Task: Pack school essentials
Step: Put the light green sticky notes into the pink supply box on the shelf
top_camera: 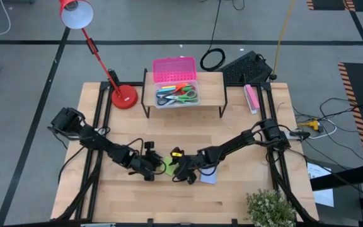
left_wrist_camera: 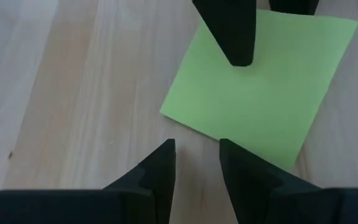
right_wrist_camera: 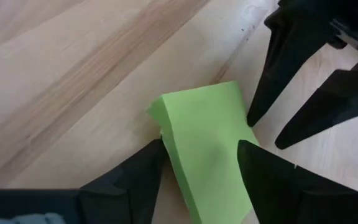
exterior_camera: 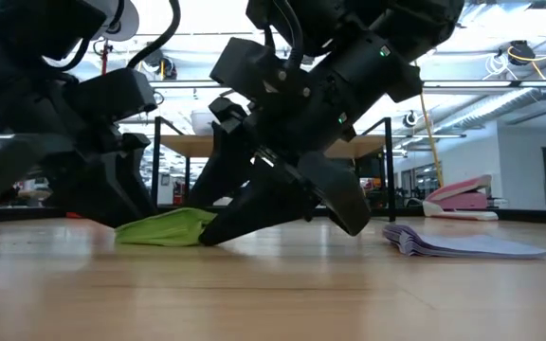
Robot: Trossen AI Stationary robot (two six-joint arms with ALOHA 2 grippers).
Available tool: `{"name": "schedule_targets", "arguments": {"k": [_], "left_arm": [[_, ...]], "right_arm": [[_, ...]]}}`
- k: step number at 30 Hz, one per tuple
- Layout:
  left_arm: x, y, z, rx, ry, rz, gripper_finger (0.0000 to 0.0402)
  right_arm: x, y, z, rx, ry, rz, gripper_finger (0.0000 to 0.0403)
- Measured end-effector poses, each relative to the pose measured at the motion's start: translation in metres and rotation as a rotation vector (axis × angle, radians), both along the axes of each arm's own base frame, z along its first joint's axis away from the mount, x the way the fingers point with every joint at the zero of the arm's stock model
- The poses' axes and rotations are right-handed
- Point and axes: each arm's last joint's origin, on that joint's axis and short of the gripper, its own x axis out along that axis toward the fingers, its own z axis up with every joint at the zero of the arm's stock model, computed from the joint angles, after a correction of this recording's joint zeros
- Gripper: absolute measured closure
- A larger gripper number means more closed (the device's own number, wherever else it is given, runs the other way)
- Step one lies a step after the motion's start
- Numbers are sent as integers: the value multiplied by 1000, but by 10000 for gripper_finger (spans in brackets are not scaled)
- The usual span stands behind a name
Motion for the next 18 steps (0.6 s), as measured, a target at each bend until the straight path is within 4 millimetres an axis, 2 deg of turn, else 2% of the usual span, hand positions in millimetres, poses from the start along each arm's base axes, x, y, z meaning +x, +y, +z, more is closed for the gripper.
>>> {"name": "schedule_targets", "arguments": {"k": [10, 18], "left_arm": [[0, 1, -1, -5, 7, 23, 270], [-1, 2, 4, -29, 1, 37, 270]], "right_arm": [[-1, 3, -1, -75, -5, 65, 260], [-2, 7, 0, -66, -4, 69, 317]]}}
